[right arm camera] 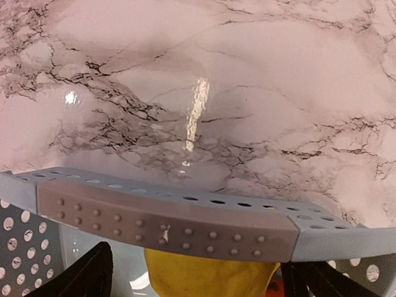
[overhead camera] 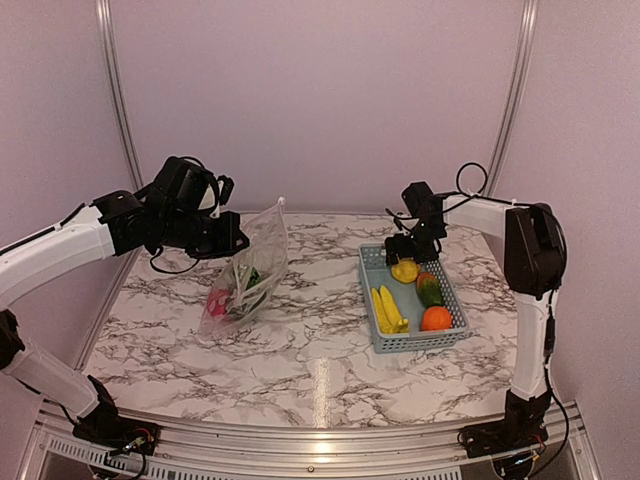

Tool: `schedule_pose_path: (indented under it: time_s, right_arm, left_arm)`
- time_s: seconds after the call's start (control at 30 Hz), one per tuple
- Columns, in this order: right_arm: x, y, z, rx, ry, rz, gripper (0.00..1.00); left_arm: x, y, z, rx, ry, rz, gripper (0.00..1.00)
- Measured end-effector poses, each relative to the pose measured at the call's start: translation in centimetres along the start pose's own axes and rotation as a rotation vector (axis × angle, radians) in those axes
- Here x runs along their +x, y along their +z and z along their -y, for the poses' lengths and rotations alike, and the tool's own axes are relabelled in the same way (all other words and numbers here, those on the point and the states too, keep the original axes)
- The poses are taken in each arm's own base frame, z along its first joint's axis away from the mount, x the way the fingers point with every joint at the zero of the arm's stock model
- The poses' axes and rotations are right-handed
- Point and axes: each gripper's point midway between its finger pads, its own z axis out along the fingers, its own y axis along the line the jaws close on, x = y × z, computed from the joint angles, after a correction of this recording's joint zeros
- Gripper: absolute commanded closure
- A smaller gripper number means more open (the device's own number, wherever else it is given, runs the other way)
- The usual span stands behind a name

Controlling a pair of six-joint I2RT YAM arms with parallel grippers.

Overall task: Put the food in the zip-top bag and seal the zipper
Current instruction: Pick up the fake fruit from the bin.

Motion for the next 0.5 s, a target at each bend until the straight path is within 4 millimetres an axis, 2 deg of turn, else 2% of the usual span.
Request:
schedule_pose_path:
  time_s: [0.07, 0.27, 0.4, 0.5]
  right_arm:
    - [0.1, 0.37, 0.26, 0.014, 0.002, -0.006, 0.14]
    - [0.58, 0.8, 1.12, 0.061, 0.008, -0.007, 0.31]
    - [0.75, 0.2, 0.92, 0.071, 0.001, 0.013, 0.41]
    - [1.02, -0.15, 0.63, 0.073, -0.003, 0.015, 0.43]
  left_arm:
    - [-0.03, -0.01, 0.02, 0.0, 0.0, 0.001, 1.0]
    - [-0.04, -0.01, 0.02, 0.0, 0.0, 0.001, 1.0]
    - [0.14, 0.11, -0.1, -0.001, 0.0, -0.001, 1.0]
    - [0.38, 0.31, -0.24, -0.003, 0.0, -0.004, 1.0]
